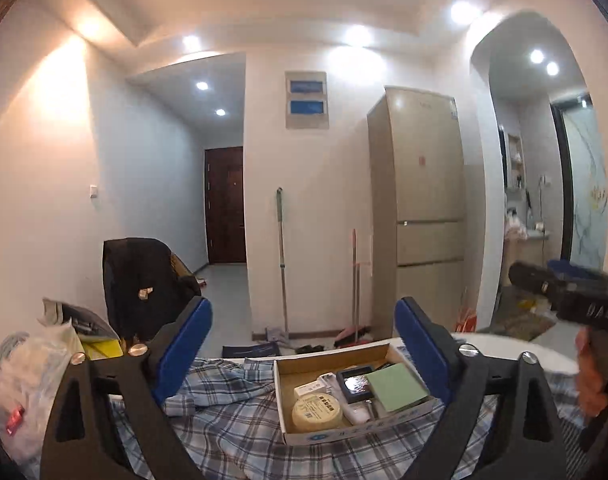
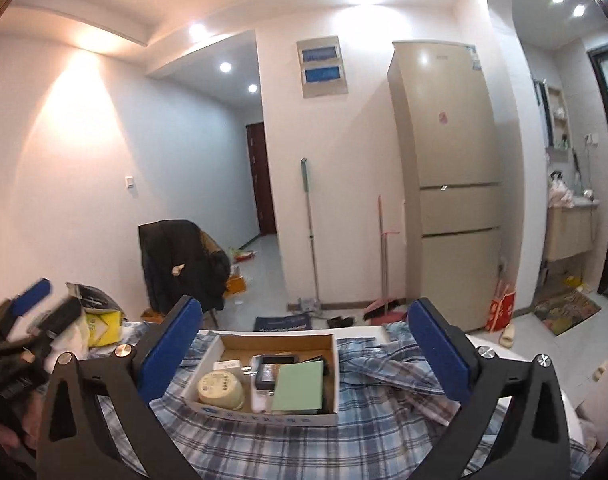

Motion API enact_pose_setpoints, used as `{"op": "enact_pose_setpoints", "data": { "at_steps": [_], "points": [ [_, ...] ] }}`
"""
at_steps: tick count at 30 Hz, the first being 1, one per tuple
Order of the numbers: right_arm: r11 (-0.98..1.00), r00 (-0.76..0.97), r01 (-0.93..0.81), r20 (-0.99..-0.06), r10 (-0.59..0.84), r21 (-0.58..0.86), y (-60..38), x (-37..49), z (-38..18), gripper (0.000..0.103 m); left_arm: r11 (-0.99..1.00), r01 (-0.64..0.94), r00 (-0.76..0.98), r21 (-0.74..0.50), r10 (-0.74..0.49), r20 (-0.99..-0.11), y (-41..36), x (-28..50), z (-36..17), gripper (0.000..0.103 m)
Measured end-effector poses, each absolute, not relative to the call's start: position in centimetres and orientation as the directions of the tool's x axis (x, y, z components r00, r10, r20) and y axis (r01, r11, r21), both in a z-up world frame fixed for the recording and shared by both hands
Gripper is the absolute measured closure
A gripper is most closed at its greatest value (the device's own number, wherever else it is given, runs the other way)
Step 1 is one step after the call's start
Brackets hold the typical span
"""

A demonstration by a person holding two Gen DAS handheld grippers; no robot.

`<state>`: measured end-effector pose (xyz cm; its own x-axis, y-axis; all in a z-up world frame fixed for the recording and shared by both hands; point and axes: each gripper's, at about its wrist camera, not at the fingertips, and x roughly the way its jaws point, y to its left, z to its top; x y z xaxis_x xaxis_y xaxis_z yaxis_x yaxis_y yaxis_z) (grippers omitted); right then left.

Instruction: Organize rigid objects

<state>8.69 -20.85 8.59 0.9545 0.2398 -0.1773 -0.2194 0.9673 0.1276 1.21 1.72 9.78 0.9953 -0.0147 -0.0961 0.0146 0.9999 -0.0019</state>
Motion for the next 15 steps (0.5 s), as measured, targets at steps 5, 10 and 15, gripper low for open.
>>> {"op": "enact_pose_setpoints", "data": {
  "at_steps": [5,10,15],
  "points": [
    [0.972,0.946,-0.216,-0.227,0.233,0.095,-21.1,8.3,6.9,0.0,0.994,0.078,0.993,-0.073,-0.084,-0.088,3.2,0.1,8.7,0.0],
    [0.973,0.966,-0.209,-0.136,0.221,0.092,-21.5,6.6,5.7,0.0,0.996,0.074,0.997,-0.039,-0.075,-0.03,2.2,-1.3,7.4,0.0],
    [0.971,0.966,-0.222,-0.115,0.231,0.086,-21.2,5.3,4.3,0.0,0.998,0.05,0.998,-0.022,-0.05,0.03,1.5,-2.5,5.7,0.0]
  ]
}}
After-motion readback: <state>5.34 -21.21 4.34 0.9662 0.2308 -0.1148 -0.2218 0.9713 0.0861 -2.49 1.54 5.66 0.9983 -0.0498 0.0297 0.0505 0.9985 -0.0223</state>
